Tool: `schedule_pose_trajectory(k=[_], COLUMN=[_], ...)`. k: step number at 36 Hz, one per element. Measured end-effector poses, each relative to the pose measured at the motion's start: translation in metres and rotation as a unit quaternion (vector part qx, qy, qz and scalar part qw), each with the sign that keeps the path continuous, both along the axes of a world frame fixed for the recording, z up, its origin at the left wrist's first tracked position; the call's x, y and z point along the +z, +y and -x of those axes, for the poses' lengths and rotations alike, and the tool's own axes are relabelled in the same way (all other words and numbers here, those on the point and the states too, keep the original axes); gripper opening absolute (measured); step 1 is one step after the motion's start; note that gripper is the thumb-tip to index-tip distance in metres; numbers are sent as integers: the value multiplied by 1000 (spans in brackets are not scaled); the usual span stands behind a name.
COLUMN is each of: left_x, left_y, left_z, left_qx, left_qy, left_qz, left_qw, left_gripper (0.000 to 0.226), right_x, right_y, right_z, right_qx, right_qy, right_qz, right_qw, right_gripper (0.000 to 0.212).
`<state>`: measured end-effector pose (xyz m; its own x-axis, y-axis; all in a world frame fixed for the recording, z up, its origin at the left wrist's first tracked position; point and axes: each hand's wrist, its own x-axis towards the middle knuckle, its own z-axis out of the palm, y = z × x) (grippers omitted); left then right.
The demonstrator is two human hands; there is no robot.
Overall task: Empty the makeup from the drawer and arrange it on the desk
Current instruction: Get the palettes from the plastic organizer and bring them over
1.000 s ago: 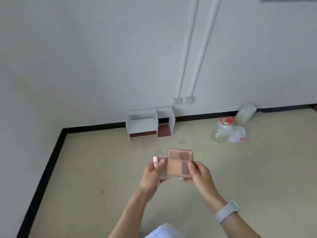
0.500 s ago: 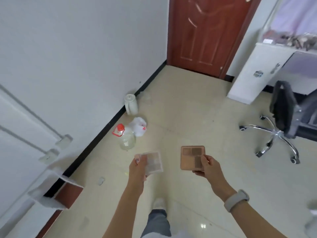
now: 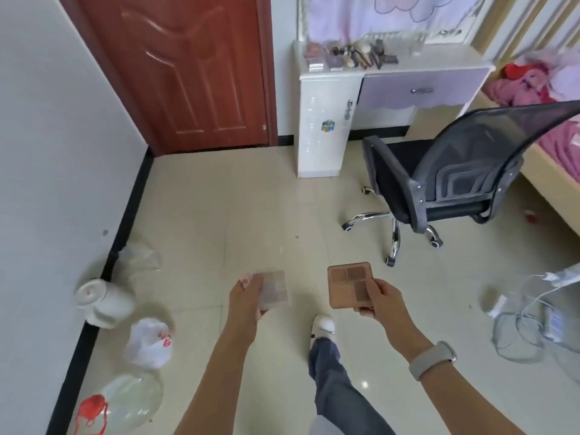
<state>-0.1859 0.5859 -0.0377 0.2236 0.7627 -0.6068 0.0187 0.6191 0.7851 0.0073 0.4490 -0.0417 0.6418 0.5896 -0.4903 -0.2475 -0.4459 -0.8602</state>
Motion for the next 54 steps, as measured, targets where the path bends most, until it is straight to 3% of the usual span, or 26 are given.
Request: schedule_pose_trajectory(k=[14, 22, 28, 37, 50, 54], left_x=[41, 6, -18, 28, 45, 41], left_y=[241, 364, 497, 676, 737, 744], left_z=[-262, -347, -453, -619, -778, -824], left_qx=[-41, -28, -60, -136, -259, -283], left_qy=[13, 50, 46, 14, -45, -47], left_qz=[-28, 30, 22, -29, -2, -11], left_qw=[999, 998, 997, 990, 965, 958], left_gripper=[17, 10, 14, 14, 5, 18], right_x=[27, -10, -29, 40, 33, 25], right_y=[230, 323, 449, 627, 665, 669], right_z=[-231, -323, -420, -575, -692, -740], right_qx=[-31, -77, -136, -101, -250, -286], right_qy=[-12, 9, 3, -72, -60, -67], right_qz=[-27, 16, 22, 7, 32, 13], right_qw=[999, 997, 990, 992, 966, 956], right_gripper=[18, 22, 18, 19, 20, 21])
